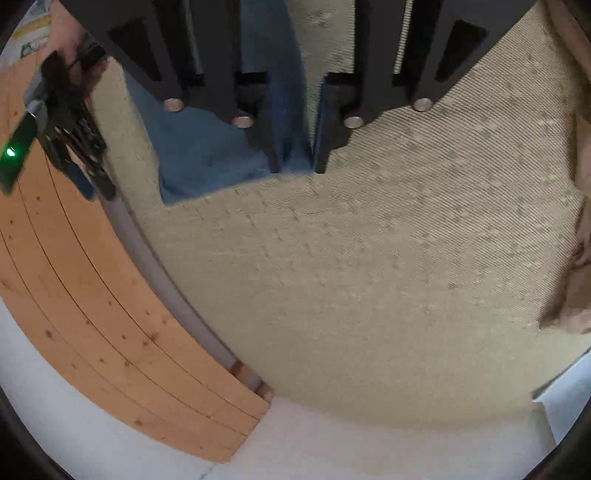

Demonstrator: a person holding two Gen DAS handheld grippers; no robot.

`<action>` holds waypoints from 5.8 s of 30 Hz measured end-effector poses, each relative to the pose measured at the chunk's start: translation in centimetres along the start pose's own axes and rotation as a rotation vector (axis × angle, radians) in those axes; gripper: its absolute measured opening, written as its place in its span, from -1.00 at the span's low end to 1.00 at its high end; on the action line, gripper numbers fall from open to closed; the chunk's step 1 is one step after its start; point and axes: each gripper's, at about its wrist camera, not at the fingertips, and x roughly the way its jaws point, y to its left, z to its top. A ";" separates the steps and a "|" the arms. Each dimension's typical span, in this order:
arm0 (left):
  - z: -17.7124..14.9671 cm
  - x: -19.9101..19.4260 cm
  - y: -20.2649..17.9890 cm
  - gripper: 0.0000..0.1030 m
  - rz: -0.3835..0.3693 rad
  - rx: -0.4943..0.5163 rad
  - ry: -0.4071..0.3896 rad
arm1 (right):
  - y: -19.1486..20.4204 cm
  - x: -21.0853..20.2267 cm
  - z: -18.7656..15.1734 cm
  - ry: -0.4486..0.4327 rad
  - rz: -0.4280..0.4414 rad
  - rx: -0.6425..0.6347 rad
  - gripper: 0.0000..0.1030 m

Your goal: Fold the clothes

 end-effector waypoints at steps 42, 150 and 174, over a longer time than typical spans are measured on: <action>-20.7 -57.6 14.9 0.71 0.298 0.307 -0.497 | 19.8 -50.4 3.2 -0.278 0.535 0.171 0.99; -42.1 -53.3 25.4 0.80 0.512 0.067 -0.336 | 29.8 -51.6 -22.1 -0.016 0.432 -0.026 0.99; -42.0 -53.0 25.4 1.00 0.490 0.068 -0.327 | 30.0 -52.0 -22.0 -0.040 0.432 -0.040 0.99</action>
